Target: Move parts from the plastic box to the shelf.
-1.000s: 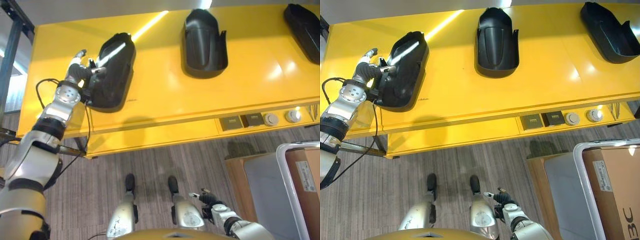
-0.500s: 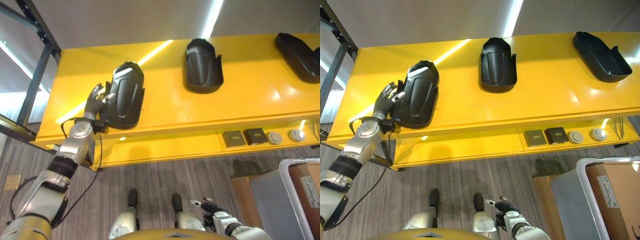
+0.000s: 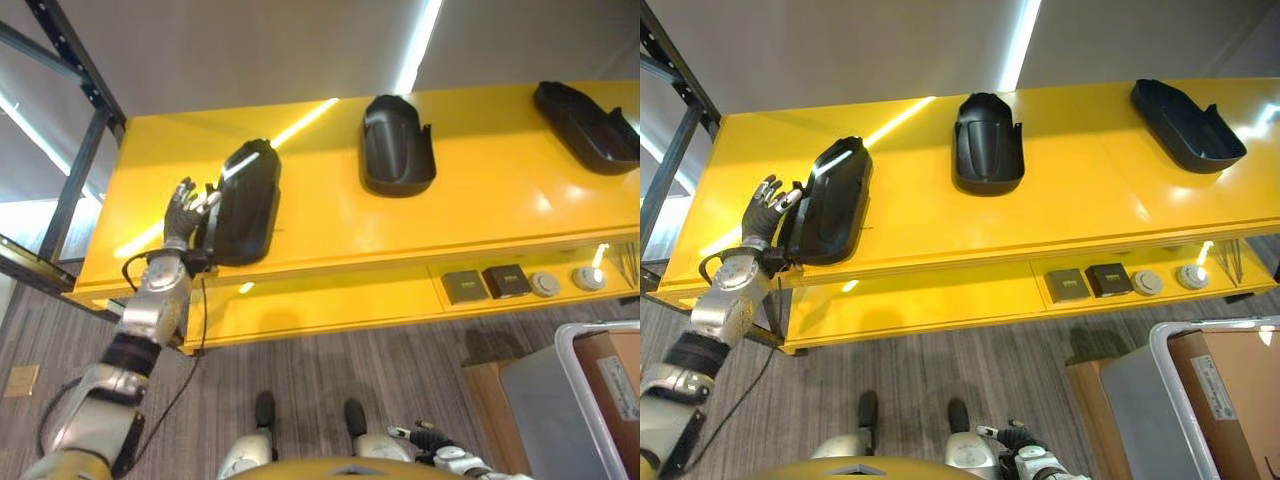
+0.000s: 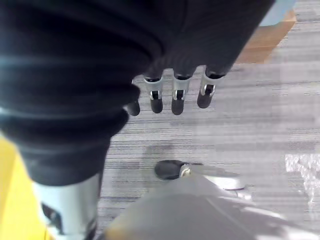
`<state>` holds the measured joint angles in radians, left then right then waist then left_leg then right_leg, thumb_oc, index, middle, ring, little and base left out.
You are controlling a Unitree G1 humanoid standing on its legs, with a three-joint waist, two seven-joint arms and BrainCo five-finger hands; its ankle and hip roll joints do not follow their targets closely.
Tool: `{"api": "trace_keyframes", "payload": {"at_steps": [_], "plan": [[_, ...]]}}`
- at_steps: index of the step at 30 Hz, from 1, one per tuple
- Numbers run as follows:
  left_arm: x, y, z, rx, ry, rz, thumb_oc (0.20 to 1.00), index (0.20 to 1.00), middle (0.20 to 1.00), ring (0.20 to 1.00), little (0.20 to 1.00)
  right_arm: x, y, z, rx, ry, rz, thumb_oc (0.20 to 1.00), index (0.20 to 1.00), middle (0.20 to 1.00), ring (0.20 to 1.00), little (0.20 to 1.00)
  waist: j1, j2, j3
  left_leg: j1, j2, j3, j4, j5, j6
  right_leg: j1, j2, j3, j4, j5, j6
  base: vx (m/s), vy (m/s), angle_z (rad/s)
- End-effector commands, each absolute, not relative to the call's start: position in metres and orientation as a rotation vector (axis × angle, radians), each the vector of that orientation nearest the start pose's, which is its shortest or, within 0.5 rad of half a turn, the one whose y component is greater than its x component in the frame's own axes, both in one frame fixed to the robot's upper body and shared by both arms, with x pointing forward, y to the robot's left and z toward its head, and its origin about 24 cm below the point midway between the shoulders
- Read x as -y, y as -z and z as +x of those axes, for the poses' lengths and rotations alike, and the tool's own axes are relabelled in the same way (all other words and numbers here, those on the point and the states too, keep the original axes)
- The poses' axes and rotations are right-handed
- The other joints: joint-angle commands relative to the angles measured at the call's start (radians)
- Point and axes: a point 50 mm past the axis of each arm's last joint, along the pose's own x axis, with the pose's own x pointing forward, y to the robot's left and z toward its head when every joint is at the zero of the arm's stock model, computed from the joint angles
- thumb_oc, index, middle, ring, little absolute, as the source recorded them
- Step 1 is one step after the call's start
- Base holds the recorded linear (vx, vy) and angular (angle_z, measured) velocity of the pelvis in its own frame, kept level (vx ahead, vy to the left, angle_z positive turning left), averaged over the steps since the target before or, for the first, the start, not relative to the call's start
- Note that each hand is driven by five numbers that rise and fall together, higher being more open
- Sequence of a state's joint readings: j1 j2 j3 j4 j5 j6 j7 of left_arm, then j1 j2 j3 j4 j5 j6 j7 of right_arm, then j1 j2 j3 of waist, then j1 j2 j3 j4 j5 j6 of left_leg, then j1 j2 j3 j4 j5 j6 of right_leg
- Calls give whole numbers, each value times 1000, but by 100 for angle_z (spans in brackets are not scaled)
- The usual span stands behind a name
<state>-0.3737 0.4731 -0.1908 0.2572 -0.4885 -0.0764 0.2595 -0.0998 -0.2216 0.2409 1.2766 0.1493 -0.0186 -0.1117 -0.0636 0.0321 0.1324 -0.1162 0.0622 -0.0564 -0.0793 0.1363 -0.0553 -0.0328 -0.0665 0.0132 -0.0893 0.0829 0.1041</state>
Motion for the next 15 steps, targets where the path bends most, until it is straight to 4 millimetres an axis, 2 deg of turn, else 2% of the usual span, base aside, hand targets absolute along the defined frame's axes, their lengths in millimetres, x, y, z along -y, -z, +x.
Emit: {"api": "trace_keyframes", "payload": {"at_steps": [1, 6, 7, 8, 14, 15], "plan": [[-236, -145, 307, 393, -255, 189, 1000, 1000, 1000, 1000, 1000, 212, 160, 116, -1156, 99, -272, 1000, 1000, 1000, 1000, 1000, 21, -61, -18, 48, 27, -25, -5, -107, -14, -9, -81, -31, 2, -55, 38, 29, -11, -5], [-241, -148, 267, 485, -258, 256, 1000, 1000, 1000, 1000, 1000, 208, 164, 106, -1170, 85, -262, 1000, 1000, 1000, 1000, 1000, 40, -71, -43, 66, 30, -26, -4, -117, -15, 16, -77, -35, 3, -68, 33, 19, -3, 4], [-241, -147, 266, 483, -259, 257, 1000, 1000, 1000, 1000, 1000, 208, 164, 105, -1172, 84, -263, 1000, 1000, 1000, 1000, 1000, 39, -71, -44, 66, 30, -26, -4, -117, -15, 16, -77, -35, 3, -68, 33, -5, -7, 10], [-237, -146, 252, 497, -229, 251, 1000, 1000, 1000, 1000, 1000, 206, 164, 106, -1168, 78, -260, 1000, 1000, 1000, 1000, 1000, 48, -74, -49, 67, 32, -32, -4, -118, -15, 21, -77, -44, 6, -70, 31, -4, -7, 8], [-228, -138, 236, 478, -163, 204, 1000, 1000, 1000, 1000, 1000, 202, 164, 106, -1165, 71, -257, 1000, 1000, 1000, 1000, 1000, 61, -77, -55, 65, 29, -45, -5, -117, -13, 30, -77, -57, 11, -75, 28, 0, -4, 11], [-226, -135, 233, 468, -146, 181, 915, 915, 915, 915, 915, 201, 164, 108, -1156, 68, -256, 1000, 1000, 1000, 1000, 1000, 64, -78, -52, 63, 28, -48, -4, -116, -12, 30, -76, -58, 14, -75, 27, -14, 1, 4]]}}
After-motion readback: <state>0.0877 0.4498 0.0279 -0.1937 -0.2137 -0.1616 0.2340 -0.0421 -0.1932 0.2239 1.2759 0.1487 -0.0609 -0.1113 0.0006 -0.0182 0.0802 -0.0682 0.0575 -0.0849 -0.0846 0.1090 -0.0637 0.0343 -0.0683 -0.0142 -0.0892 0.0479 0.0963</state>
